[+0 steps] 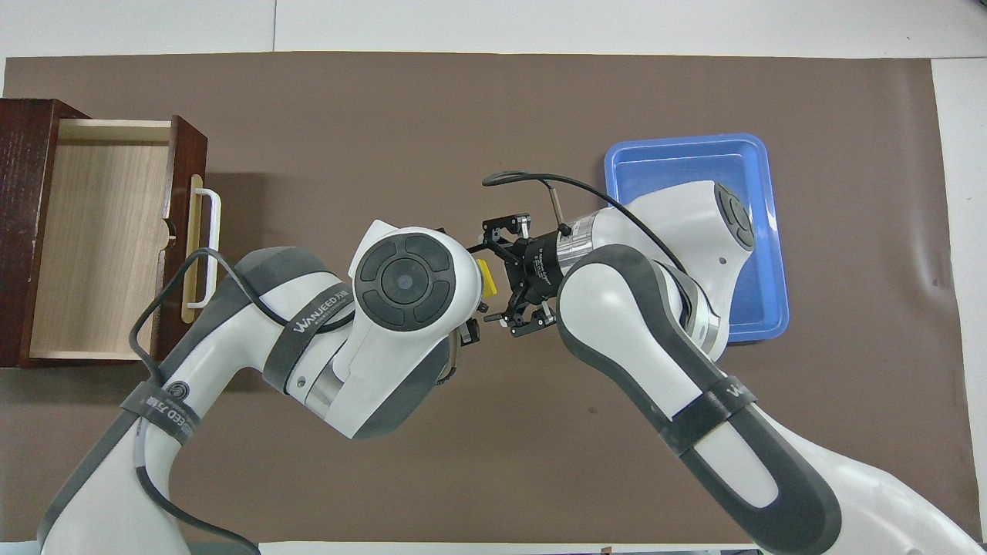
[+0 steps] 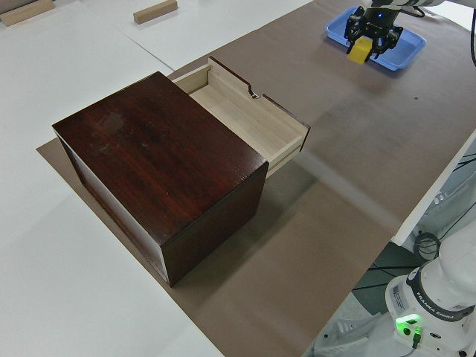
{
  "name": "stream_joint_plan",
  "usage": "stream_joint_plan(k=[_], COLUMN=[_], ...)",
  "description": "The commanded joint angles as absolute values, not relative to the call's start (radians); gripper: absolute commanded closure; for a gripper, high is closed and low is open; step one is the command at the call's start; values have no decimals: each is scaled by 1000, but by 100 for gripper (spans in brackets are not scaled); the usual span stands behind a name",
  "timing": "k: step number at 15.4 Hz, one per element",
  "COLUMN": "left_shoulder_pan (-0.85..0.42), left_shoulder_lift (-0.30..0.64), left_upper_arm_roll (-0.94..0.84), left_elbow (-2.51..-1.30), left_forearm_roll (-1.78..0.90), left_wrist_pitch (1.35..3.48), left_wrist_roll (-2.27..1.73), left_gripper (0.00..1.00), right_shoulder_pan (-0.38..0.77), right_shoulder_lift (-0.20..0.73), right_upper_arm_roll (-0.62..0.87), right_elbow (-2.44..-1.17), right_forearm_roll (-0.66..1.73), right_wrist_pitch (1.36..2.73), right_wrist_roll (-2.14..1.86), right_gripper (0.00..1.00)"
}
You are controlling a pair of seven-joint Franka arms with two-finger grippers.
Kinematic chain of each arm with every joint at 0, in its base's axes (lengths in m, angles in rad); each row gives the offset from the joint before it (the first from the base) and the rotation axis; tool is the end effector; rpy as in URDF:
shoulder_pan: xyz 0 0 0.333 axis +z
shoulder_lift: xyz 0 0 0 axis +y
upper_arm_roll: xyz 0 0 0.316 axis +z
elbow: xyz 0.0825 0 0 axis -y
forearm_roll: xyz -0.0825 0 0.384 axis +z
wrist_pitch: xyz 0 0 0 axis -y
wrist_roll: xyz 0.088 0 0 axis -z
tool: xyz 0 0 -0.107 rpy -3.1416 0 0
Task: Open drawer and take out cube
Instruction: 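Grasp the yellow cube with the right gripper from the left gripper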
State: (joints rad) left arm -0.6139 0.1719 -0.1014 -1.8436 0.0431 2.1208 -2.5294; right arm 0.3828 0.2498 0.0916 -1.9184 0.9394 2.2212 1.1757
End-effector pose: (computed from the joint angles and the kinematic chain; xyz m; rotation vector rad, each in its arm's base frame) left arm 0.4683 -0.4005 0.4429 1.8910 2.3730 0.0231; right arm 0.5436 0.3049 0.3808 -1.9963 1.4920 0.7071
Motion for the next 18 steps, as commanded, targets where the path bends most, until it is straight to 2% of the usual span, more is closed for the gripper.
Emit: stream_joint_plan(k=[1,2,3,4,5,14,15,16,18], left_shoulder_pan=[-632,-632,-632,-632,-632,-630,-626,-621,-612], left_shoulder_lift=[155,155,155,155,155,155,155,155,156], left_upper_arm_roll=[-86,-86,-86,-86,-86,-86,-86,-86,-81], left_elbow=[-1871,-1871,-1871,-1871,-1871,-1871,-1871,-1867,-1842], left_forearm_roll=[51,51,51,51,51,52,51,51,54], left_wrist_pitch=[2140,2141,2143,2143,2143,2148,2146,2132,2086], left_wrist_roll=[-2520,-2520,-2520,-2520,-2520,-2513,-2490,-2453,-2412], left_gripper=[100,100,100,100,100,100,60,1,0], right_shoulder_pan=[387,385,387,388,396,396,396,394,394], right_shoulder_lift=[245,245,245,245,245,258,259,259,262], right_upper_arm_roll=[91,91,91,91,91,91,91,91,91], right_elbow=[-1931,-1934,-1934,-1937,-1937,-1902,-1898,-1893,-1891], right_forearm_roll=[973,973,973,974,974,973,973,973,974], right_wrist_pitch=[2246,2247,2266,2279,2290,2287,2286,2284,2283], right_wrist_roll=[1146,1144,1153,1163,1186,1218,1218,1219,1221], right_gripper=[6,14,30,74,100,100,100,100,100])
